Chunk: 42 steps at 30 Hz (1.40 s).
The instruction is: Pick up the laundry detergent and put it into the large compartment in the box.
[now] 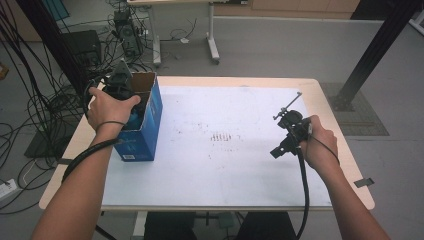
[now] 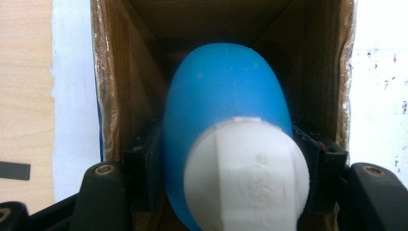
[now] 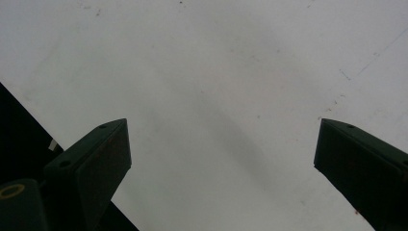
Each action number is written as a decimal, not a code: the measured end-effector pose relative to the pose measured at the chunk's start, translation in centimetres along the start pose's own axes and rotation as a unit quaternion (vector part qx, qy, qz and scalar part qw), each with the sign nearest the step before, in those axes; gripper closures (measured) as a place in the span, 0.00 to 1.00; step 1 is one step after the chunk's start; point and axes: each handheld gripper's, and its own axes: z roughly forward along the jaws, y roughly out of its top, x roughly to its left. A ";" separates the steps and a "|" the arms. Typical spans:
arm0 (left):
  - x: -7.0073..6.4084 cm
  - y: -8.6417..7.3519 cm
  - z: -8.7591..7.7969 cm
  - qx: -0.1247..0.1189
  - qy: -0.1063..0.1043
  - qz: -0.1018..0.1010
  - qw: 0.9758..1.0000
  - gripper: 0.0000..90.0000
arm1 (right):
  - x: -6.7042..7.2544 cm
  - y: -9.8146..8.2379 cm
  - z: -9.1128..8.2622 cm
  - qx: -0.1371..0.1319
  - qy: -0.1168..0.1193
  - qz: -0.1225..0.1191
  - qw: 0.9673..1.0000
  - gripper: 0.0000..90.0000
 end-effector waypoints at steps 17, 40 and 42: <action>0.0 0.0 0.0 -0.002 -0.001 -0.001 1.000 0.42 | -0.1 -0.1 0.0 -0.002 0.001 -0.002 1.000 0.06; 0.0 0.1 -0.9 -0.010 0.003 0.002 1.000 0.31 | 0.0 0.0 0.2 0.000 0.003 -0.001 1.000 0.06; -0.1 0.1 -1.2 -0.010 0.004 0.006 1.000 0.28 | 0.0 0.0 0.2 0.000 0.001 -0.001 1.000 0.06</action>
